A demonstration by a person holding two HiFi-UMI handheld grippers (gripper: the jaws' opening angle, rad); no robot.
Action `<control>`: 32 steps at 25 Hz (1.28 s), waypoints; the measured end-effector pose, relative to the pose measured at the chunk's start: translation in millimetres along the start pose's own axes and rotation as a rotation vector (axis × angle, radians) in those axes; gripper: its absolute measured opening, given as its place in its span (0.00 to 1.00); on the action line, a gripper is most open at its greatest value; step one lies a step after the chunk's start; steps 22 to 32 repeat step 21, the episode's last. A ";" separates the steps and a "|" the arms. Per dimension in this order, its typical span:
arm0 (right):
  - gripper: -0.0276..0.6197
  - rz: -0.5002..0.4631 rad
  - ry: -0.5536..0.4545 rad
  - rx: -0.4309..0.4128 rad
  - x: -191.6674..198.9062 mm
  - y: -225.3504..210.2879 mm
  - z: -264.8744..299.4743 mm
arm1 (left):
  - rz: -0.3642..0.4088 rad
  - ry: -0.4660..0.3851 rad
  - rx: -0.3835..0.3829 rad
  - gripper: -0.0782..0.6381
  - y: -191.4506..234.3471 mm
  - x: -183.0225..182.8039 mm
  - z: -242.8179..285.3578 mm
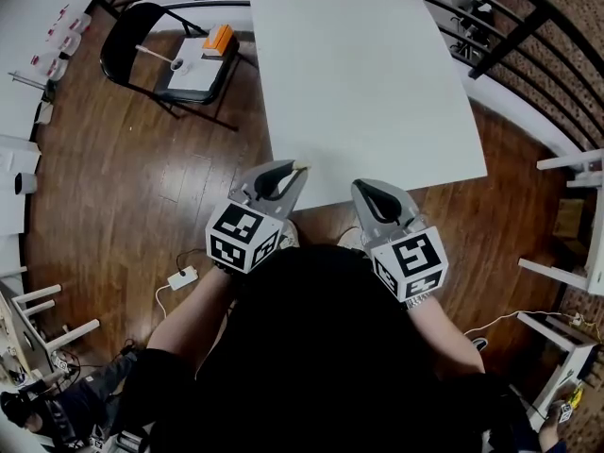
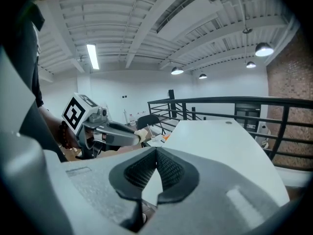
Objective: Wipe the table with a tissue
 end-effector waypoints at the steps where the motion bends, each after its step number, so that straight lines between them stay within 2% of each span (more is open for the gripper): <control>1: 0.03 0.003 0.003 0.004 0.1 -0.2 0.7 | 0.004 0.001 0.004 0.21 -0.2 -0.3 -0.2; 11: 0.03 0.010 0.004 0.017 -1.1 6.7 0.3 | 0.036 0.004 0.027 0.21 -5.7 -0.2 -3.4; 32: 0.03 0.007 0.004 0.023 -0.5 9.3 0.2 | 0.039 0.002 0.032 0.21 -6.8 1.3 -4.5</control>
Point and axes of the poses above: the fingertips, and each gripper's own axes: z forward along the fingers, y to its left, x out of its underside, the point moved 1 cm from there along -z, backward along the fingers, and after that the axes turned 1 degree about -x, right-handed, at the moved point
